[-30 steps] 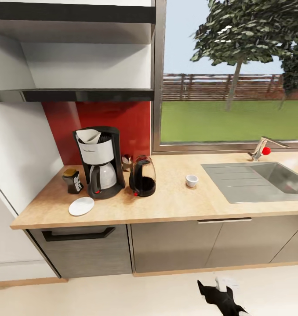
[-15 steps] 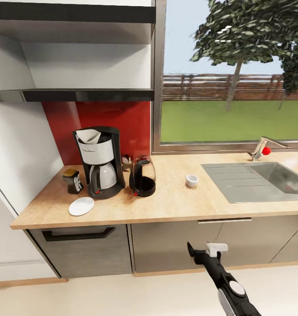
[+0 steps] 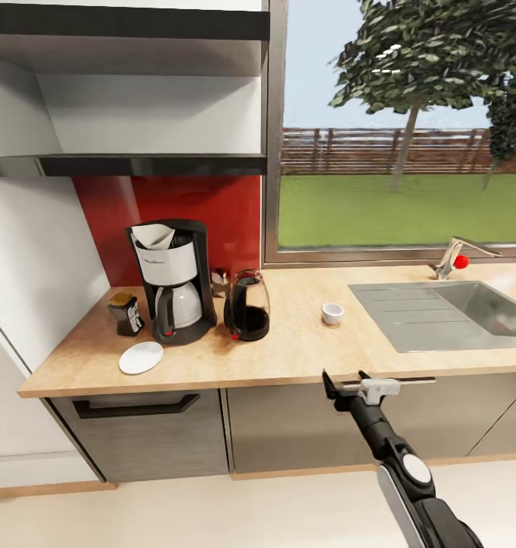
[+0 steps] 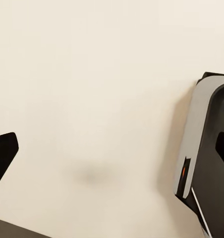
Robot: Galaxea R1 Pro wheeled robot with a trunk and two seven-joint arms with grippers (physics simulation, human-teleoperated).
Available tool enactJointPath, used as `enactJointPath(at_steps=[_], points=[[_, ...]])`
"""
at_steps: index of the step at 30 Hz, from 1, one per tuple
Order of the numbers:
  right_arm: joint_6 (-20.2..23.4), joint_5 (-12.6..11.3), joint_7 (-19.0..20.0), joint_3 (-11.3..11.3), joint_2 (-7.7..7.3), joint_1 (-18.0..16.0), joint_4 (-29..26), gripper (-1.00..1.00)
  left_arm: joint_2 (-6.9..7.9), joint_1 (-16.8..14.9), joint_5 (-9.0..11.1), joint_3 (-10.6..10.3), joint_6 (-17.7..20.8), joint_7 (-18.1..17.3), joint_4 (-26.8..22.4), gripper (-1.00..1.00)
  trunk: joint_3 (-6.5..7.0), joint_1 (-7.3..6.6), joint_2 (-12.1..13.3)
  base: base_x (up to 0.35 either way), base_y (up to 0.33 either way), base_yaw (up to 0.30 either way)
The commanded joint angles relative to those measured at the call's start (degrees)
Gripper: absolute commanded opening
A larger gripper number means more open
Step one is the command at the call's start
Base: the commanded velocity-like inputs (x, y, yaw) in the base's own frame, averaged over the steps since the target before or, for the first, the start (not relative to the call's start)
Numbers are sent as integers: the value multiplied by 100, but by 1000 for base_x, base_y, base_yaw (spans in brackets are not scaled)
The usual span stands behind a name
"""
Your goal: Set up a coffee station on the kitchen countertop: keep the coffee maker on the countertop, move the bottle of coffee from the kitchen shelf to the counter next to the coffee maker, place a paper coffee filter on top of the coffee maker, put the saucer next to the coffee maker with the coffee cup on the saucer, and place the electric kettle next to the coffee maker.
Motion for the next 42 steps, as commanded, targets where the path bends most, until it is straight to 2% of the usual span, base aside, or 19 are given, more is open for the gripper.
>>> enactJointPath(at_steps=[1, 9, 11, 16, 19, 23, 27, 32, 37, 42], points=[[-14, -62, 15, 9, -3, -5, -77, 100, -4, 1, -60, 28, -9, 11, -9, 100, -11, 3, -11, 0, 0, 0], [58, -64, 7, -5, 7, -5, -392, 100, -4, 0, -63, 25, -9, -18, -21, 100, -11, 3, -11, 0, 0, 0], [208, -61, 3, -6, 22, -5, -480, 100, -4, 0, -66, 19, -9, -16, -12, 100, -11, 3, -11, 0, 0, 0], [1199, -49, -233, -17, 101, -106, -646, 100, -9, 1, -106, 1, -19, -20, 15, 100, -11, 3, -11, 0, 0, 0], [1679, -49, -673, -22, 118, -446, -648, 100, -26, 1, -227, -7, -50, -31, 17, 100, -11, 3, -11, 0, 0, 0], [1955, -40, -1184, -22, 129, -1117, -371, 100, -76, 1, -508, 11, -62, -42, -6, 100, -11, 3, -11, 0, 0, 0], [2330, -38, -1331, -24, 127, -1768, 101, 100, -117, -27, -665, 17, -32, -49, -37, 100, -11, 3, -11, 0, 0, 0], [3306, -38, -1490, -25, 131, -2712, 830, 100, -116, -87, -723, 20, 154, -237, 12, 100, -11, 3, -11, 0, 0, 0], [3570, -39, -1826, -25, 139, -3089, 1104, 100, -80, -94, -730, 25, 795, -329, 15, 100, -11, 3, -11, 0, 0, 0], [3624, -42, -2103, -10, 151, -3181, 1134, 100, -104, -96, -737, 28, 1322, -334, -37, 100, -11, 3, -11, 0, 0, 0]])
